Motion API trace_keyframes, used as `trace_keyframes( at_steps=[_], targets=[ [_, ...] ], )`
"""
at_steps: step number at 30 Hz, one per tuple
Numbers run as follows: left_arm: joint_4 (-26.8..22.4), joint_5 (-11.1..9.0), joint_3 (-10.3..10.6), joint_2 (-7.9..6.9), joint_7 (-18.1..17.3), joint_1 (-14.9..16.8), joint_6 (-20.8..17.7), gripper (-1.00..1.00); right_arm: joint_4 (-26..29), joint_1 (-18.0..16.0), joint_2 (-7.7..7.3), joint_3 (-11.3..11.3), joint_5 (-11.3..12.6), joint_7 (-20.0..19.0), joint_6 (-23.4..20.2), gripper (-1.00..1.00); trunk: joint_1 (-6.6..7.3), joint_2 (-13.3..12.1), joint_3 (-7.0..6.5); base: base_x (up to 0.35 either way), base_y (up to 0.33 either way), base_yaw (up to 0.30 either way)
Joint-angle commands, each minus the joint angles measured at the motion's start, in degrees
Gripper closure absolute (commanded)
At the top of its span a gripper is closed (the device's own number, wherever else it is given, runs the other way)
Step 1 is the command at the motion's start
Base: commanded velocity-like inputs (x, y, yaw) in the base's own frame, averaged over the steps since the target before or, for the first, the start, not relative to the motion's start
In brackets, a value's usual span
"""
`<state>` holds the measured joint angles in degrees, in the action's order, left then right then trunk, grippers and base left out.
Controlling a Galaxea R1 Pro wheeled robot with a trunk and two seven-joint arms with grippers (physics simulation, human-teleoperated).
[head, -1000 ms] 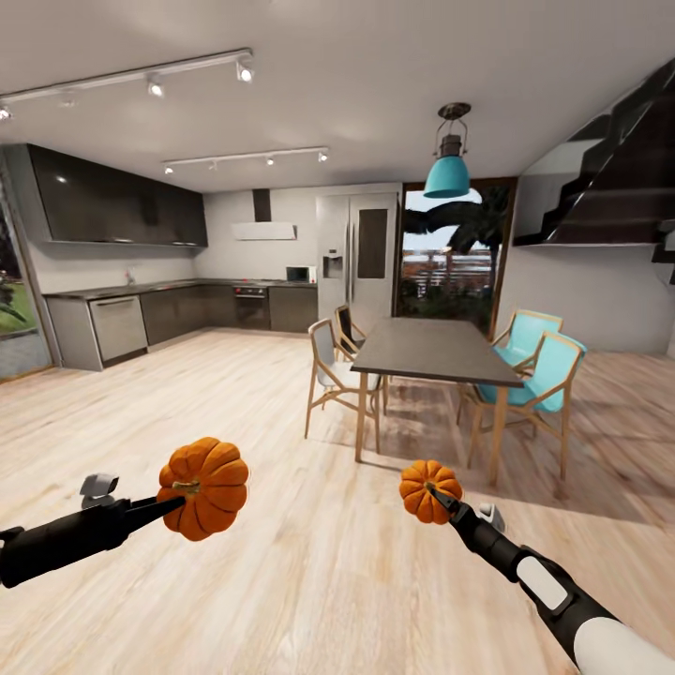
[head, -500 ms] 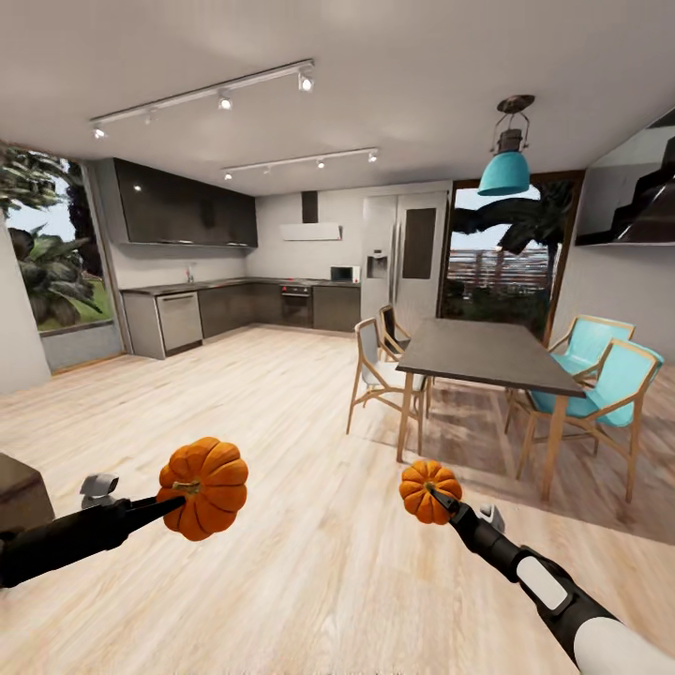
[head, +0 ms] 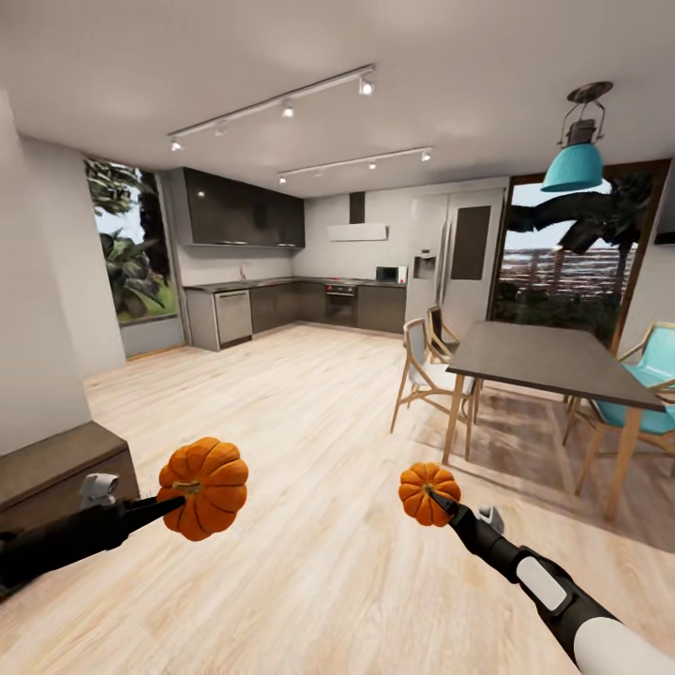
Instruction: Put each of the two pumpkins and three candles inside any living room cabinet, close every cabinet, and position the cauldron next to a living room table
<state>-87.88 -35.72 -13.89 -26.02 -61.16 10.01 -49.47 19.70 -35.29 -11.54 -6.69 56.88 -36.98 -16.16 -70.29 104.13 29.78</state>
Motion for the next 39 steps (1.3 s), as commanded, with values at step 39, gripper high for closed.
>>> trace_keyframes(
  at_steps=[39],
  targets=[
    [0.1, -0.5, -1.7, 0.0, 0.1, 0.1, -0.4, 1.0, 0.6, 0.0, -0.06, -3.7, -2.6, 6.4, -1.6, 1.0, 0.01, 0.0, 0.06, -0.111, 0.054, 0.292]
  ],
)
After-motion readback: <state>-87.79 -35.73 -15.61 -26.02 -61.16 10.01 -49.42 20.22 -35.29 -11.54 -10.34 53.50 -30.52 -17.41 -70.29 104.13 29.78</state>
